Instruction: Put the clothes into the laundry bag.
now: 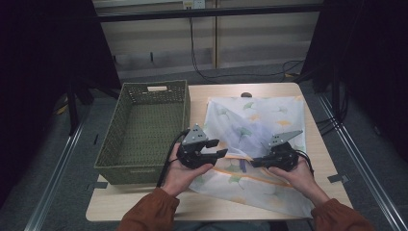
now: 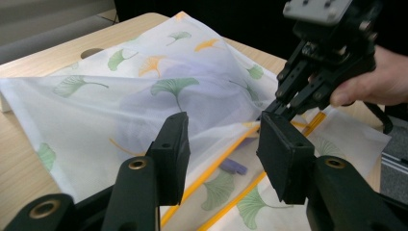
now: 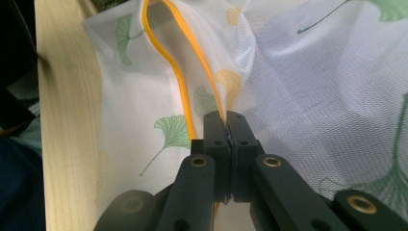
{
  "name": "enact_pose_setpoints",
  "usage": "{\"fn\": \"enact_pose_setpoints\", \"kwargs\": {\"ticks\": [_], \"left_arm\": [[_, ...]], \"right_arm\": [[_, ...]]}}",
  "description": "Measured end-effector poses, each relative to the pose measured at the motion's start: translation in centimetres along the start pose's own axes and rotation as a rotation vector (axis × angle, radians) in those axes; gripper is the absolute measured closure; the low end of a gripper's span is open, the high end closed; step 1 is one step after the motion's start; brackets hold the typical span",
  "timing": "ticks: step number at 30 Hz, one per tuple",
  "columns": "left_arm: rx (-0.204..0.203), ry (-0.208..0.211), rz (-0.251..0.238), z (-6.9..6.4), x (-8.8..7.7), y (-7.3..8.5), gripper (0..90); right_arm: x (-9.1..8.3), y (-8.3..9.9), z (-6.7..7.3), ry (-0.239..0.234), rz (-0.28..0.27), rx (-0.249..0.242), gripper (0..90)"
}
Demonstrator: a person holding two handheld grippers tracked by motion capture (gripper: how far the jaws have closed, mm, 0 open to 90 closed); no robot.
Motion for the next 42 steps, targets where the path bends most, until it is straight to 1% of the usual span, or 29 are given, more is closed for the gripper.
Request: {"fn": "enact_pose_setpoints", "kwargs": {"ticks": [2,3,4,6,7,9,11,12,13,14,15,16,18,19,20,22,23,25,26,29,30,31,32,34,37,39,40,41,42], "left_arm": [[0.005,-0.003,-0.004,0.1,-0.5,0.0,53.1],[-0.001,-0.008,-0.008,0.2,-0.8,0.0,52.2],[-0.005,-0.010,-0.011,0.2,-1.0,0.1,51.2],[-0.001,-0.029,-0.012,0.3,-1.5,0.1,48.6],[-0.007,-0.022,-0.021,0.1,-1.8,0.1,47.0],[0.006,-0.026,-0.033,0.1,-2.2,0.0,46.9],[-0.001,-0.026,-0.038,0.3,-2.4,0.0,46.6],[-0.008,-0.035,-0.042,0.6,-2.5,0.0,46.6],[-0.019,-0.037,-0.047,0.7,-2.5,0.1,46.5],[-0.026,-0.038,-0.048,0.9,-2.7,0.2,46.5],[-0.030,-0.039,-0.048,1.0,-2.7,0.2,46.5],[-0.024,-0.039,-0.048,1.0,-2.8,0.4,46.5],[-0.029,-0.045,-0.049,1.2,-2.9,0.5,46.4],[-0.031,-0.042,-0.054,1.2,-2.9,0.5,46.3],[-0.030,-0.047,-0.052,1.3,-3.0,0.6,46.3],[-0.038,-0.044,-0.057,1.4,-3.2,0.7,46.1],[-0.033,-0.045,-0.058,1.5,-3.4,0.8,45.9],[-0.038,-0.047,-0.065,1.6,-3.7,0.9,45.7],[-0.038,-0.047,-0.067,1.7,-3.9,1.0,45.6],[-0.046,-0.056,-0.070,2.1,-4.4,1.3,45.5],[-0.048,-0.061,-0.074,2.2,-4.6,1.4,45.5],[-0.050,-0.062,-0.080,2.4,-4.9,1.4,45.5],[-0.063,-0.062,-0.091,2.4,-5.0,1.5,45.6],[-0.062,-0.064,-0.097,2.7,-5.4,1.5,45.5],[-0.076,-0.069,-0.115,3.0,-5.7,1.6,45.6],[-0.076,-0.064,-0.123,3.0,-5.9,1.6,45.6],[-0.074,-0.068,-0.120,3.0,-6.0,1.6,45.6],[-0.075,-0.065,-0.124,2.9,-6.0,1.6,45.6],[-0.070,-0.064,-0.123,2.9,-6.0,1.6,45.6]], "right_arm": [[0.3,0.3,0.0,-0.004,0.011,0.003,89.1],[0.5,0.5,0.0,-0.008,0.017,0.009,89.1],[0.9,0.9,-0.1,-0.004,0.033,0.016,89.0],[1.6,1.6,-0.1,-0.013,0.076,0.022,88.9],[1.8,1.7,-0.2,-0.017,0.082,0.019,88.9],[1.9,1.8,-0.3,-0.020,0.087,0.019,88.9],[2.0,2.0,-0.3,-0.019,0.098,0.024,88.8],[2.0,2.1,-0.4,-0.018,0.105,0.020,88.8],[1.9,2.3,-0.5,-0.002,0.128,0.018,88.8],[1.9,2.4,-0.6,0.005,0.138,0.004,88.8],[1.9,2.5,-0.9,0.016,0.144,0.003,88.9],[1.8,2.6,-1.0,0.026,0.148,0.004,88.9],[1.5,2.9,-1.6,0.060,0.169,-0.006,88.9],[1.4,3.1,-1.9,0.068,0.163,0.006,88.8],[1.3,3.2,-2.3,0.084,0.157,0.002,88.8],[0.9,3.3,-2.9,0.119,0.164,0.007,88.5],[0.8,3.1,-2.9,0.112,0.140,0.017,87.7],[0.5,2.7,-2.4,0.089,0.115,0.018,83.3],[0.4,2.4,-2.1,0.080,0.105,0.012,80.4],[0.4,1.4,-1.3,0.071,0.077,-0.027,74.1],[0.5,1.0,-1.2,0.069,0.066,-0.027,71.2],[0.7,0.7,-1.2,0.062,0.055,-0.022,70.3],[0.8,0.4,-1.1,0.053,0.045,-0.028,70.0],[1.1,0.1,-1.2,0.060,0.046,-0.027,67.5],[2.0,0.2,-1.6,0.059,0.069,-0.031,65.9],[2.6,0.4,-1.9,0.059,0.089,-0.026,66.0],[2.9,0.5,-2.0,0.061,0.098,-0.031,66.3],[3.2,0.5,-2.0,0.060,0.104,-0.032,69.1],[3.5,0.7,-2.0,0.059,0.125,-0.040,70.1]]}}
Point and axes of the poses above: each handheld gripper's, and its own axes: x roughly forward along the jaws, y roughly out of its underside, z roughly to its left, the point moved 7 cm from there along x, roughly forward along the jaws, and after that the axes turned 13 degrees about -x, right-handed, at the moved point
